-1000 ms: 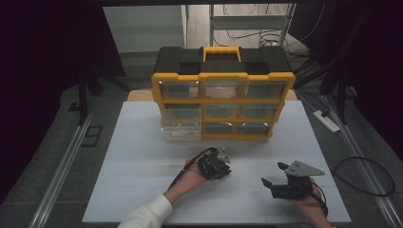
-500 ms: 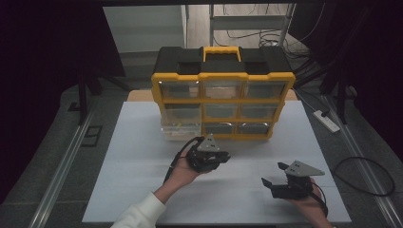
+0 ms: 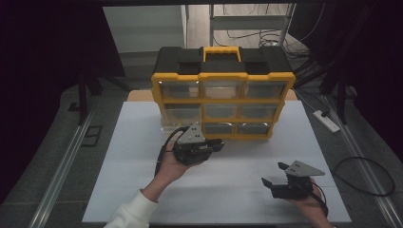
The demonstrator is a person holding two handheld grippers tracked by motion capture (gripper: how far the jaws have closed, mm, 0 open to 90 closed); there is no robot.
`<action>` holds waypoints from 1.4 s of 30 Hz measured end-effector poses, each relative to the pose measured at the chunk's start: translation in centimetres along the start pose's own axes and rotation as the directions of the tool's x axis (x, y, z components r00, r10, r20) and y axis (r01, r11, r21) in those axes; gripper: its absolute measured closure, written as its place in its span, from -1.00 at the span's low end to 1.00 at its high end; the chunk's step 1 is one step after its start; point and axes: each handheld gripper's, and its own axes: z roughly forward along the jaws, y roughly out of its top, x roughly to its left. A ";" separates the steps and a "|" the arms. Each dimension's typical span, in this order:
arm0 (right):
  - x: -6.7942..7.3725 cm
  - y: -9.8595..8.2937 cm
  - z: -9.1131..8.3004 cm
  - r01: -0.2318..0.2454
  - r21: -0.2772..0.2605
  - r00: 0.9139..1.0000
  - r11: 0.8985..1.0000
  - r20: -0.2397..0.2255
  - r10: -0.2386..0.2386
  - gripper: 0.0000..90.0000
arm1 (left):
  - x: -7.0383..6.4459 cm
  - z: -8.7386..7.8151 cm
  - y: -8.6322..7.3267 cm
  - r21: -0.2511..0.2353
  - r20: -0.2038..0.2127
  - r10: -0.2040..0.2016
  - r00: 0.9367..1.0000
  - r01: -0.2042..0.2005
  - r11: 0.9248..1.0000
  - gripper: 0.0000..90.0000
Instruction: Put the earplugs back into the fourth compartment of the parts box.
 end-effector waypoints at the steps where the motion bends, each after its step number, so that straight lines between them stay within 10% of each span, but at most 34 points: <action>1: 0.0 0.0 0.0 0.001 0.001 1.000 1.000 0.001 -0.001 -0.67 | 0.1 -0.4 0.1 -0.009 -0.005 0.001 1.000 -0.001 1.000 0.77; 23: 0.0 0.0 0.0 0.002 0.003 1.000 1.000 0.003 -0.002 -0.67 | 2.0 -5.6 1.1 -0.142 -0.092 -0.053 0.994 0.040 0.989 0.76; 42: 0.0 0.0 0.1 0.009 0.004 1.000 1.000 0.005 -0.009 -0.67 | 5.7 -6.0 0.0 -0.150 -0.233 -0.127 0.964 0.093 0.984 0.75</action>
